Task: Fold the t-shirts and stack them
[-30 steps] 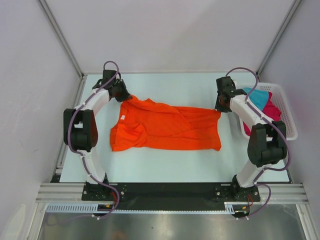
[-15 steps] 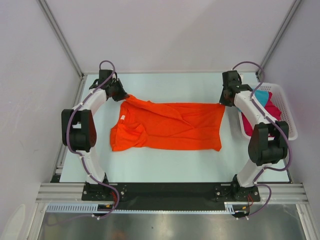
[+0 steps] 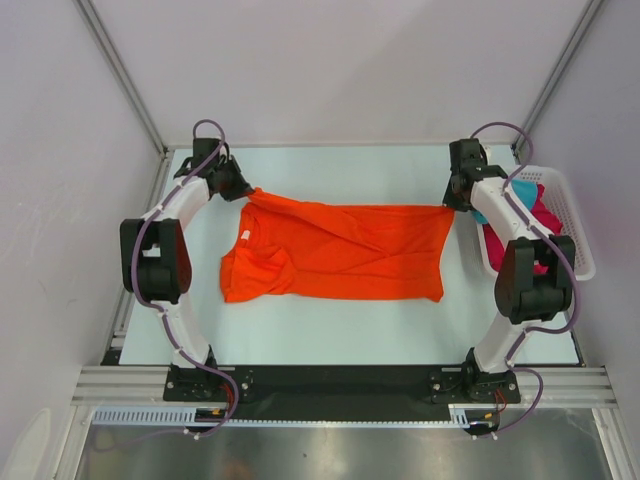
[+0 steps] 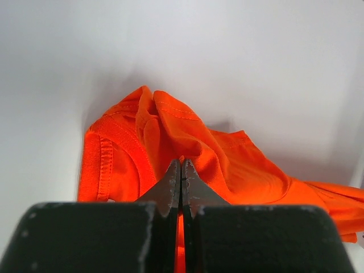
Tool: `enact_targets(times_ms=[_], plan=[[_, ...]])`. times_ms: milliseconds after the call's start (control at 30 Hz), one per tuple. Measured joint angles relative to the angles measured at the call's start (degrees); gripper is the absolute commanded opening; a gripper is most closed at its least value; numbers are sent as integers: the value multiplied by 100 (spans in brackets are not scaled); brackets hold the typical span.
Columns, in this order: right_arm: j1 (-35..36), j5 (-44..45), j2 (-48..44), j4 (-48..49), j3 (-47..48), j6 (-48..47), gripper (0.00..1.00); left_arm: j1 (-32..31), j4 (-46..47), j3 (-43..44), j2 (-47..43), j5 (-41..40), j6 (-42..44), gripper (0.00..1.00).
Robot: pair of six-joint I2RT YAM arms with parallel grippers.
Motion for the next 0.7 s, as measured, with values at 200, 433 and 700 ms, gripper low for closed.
enact_targets(times_ms=[200,433,700], plan=[[-122,-98,0,2,0,7,0,13,4,87,0,70,-2,0],[-31,-153,0,2,0,20,0,15,7,87,-2,151,-2,0],[225,-146,-208,-9,-166,48,0,17,33,-249,-382,197,2,0]])
